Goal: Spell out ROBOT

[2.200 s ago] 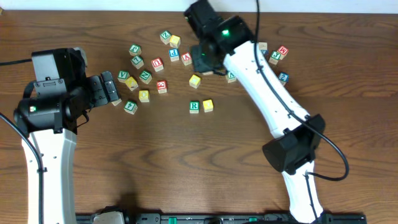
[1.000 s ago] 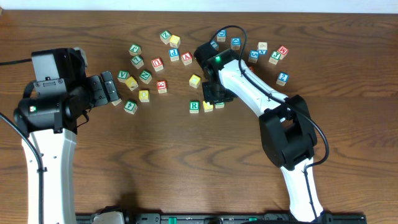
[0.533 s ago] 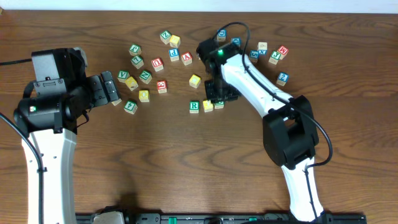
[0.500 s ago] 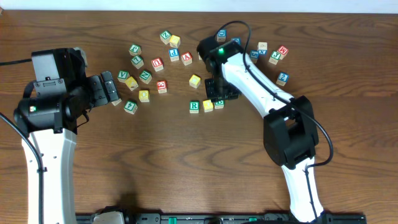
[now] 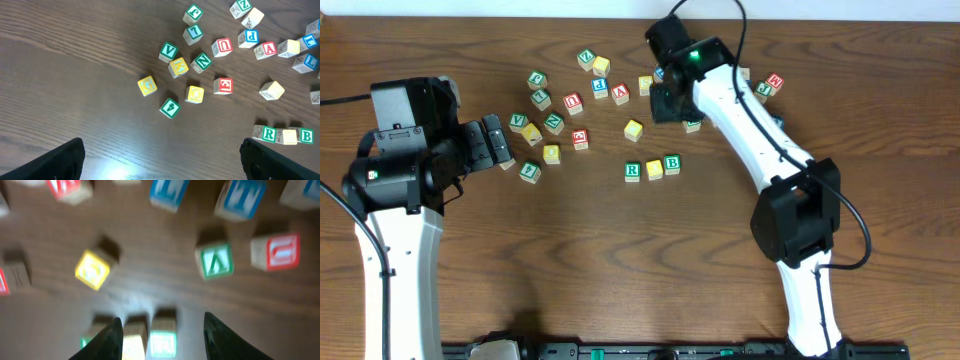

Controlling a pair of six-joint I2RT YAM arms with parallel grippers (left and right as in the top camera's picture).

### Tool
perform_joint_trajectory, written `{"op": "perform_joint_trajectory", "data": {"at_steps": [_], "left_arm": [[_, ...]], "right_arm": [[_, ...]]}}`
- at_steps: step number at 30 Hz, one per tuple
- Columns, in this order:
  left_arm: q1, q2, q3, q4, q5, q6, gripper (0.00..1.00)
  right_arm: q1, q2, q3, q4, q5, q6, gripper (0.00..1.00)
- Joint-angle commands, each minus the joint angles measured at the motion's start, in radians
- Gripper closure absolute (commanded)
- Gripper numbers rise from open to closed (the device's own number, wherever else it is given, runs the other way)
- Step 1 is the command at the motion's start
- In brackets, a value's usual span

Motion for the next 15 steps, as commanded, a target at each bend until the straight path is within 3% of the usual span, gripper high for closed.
{"op": "perform_joint_trajectory", "data": {"at_steps": [1,15], "left_arm": [[0.005,0.003,0.025,-0.002,-0.006,-0.009,0.02],[0.005,0.003,0.025,-0.002,-0.006,-0.009,0.02]], "right_arm": [[-0.026,-0.003,0.021,0.043,0.013,-0.009,0.53],[-0.056,0.019,-0.003,0.233,0.135,0.046,0.5]]}}
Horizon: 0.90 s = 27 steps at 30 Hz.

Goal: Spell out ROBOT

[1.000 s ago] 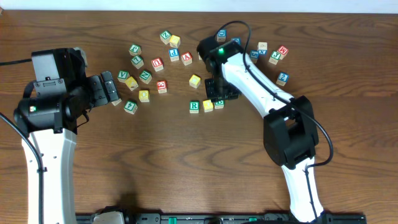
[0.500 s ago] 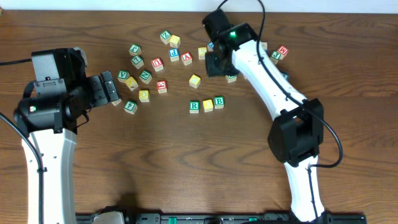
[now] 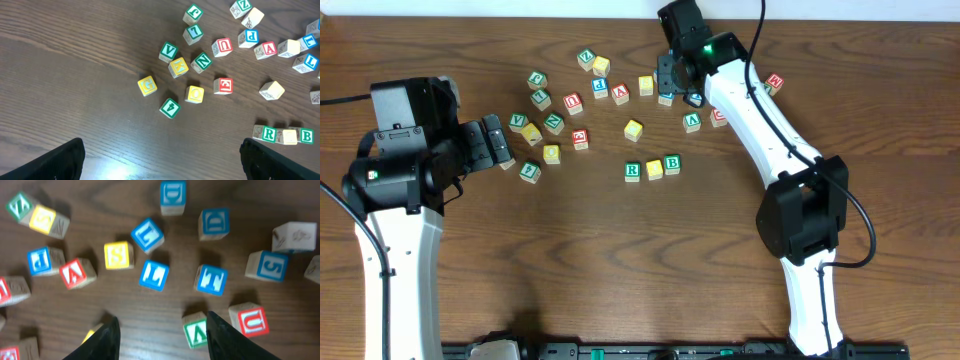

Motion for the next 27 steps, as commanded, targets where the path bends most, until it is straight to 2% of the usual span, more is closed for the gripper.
{"op": "perform_joint_trajectory", "data": {"at_steps": [1,27], "left_arm": [[0.005,0.003,0.025,-0.002,-0.006,-0.009,0.02],[0.005,0.003,0.025,-0.002,-0.006,-0.009,0.02]], "right_arm": [[-0.024,0.025,-0.003,0.018,0.042,0.039,0.5],[-0.097,0.201,-0.004,0.095,0.042,0.124,0.51]]}}
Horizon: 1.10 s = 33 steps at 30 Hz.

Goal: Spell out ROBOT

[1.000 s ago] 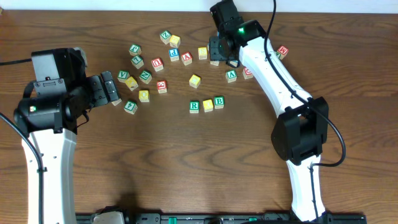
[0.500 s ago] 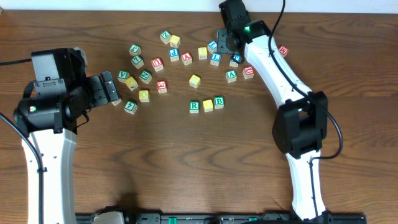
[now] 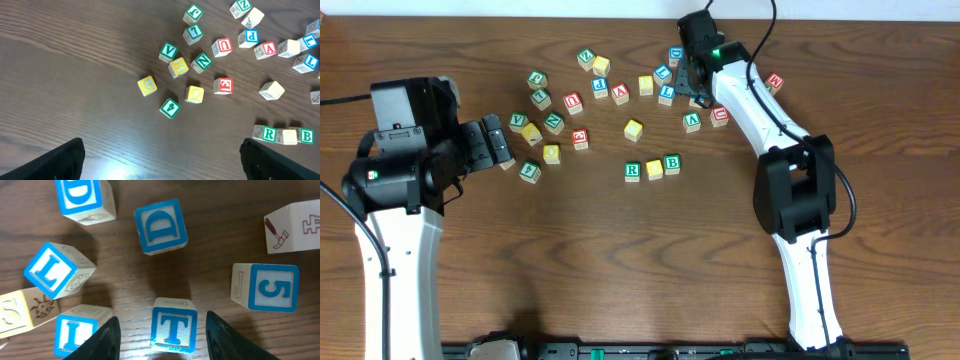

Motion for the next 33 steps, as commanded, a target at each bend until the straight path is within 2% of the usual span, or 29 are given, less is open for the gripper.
{"op": "perform_joint_trajectory", "data": {"at_steps": [1,33], "left_arm": [[0.005,0.003,0.025,-0.002,-0.006,-0.009,0.02],[0.005,0.003,0.025,-0.002,-0.006,-0.009,0.02]], "right_arm": [[-0.011,0.029,-0.003,0.003,0.018,0.027,0.51],[-0.016,0.051,-0.006,-0.009,0.018,0.029,0.65]]}}
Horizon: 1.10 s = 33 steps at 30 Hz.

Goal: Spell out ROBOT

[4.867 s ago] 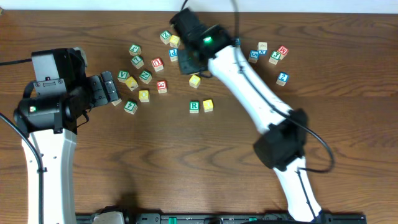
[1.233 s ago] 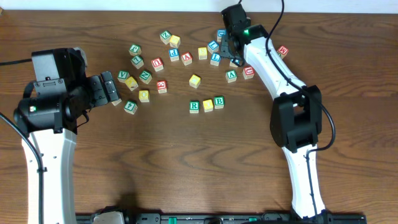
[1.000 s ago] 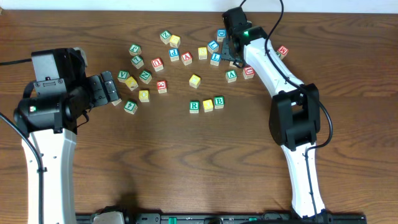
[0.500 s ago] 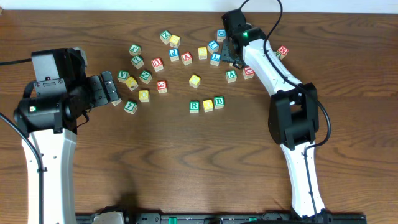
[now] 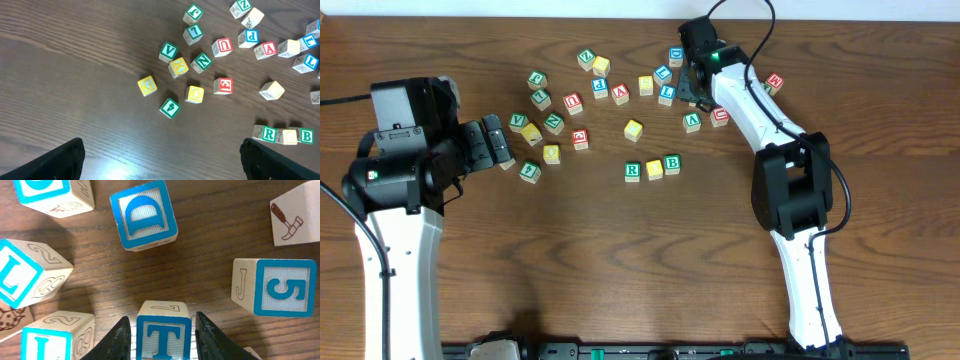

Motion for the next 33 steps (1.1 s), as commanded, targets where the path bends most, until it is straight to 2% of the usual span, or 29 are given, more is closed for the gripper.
{"op": "perform_joint_trajectory", "data": {"at_steps": [1,9,21,26,33], "left_arm": [[0.005,0.003,0.025,-0.002,-0.006,-0.009,0.02],[0.005,0.003,0.025,-0.002,-0.006,-0.009,0.02],[0.005,0.003,0.025,-0.002,-0.006,-0.009,0.02],[0.005,0.003,0.025,-0.002,-0.006,-0.009,0.02],[0.005,0.003,0.025,-0.002,-0.006,-0.009,0.02]], "right_arm": [[-0.007,0.014,-0.006,-0.004,0.017,0.011,0.65],[-0.006,0.013,-0.006,-0.01,0.016,0.01,0.75],[-0.007,-0.142,-0.006,-0.038,0.002,-0.088,0.77],[-0.005,-0.233,-0.006,-0.12,-0.089,-0.171,0.78],[-0.005,-0.296,-0.006,-0.266,-0.161,-0.211,0.78]]}}
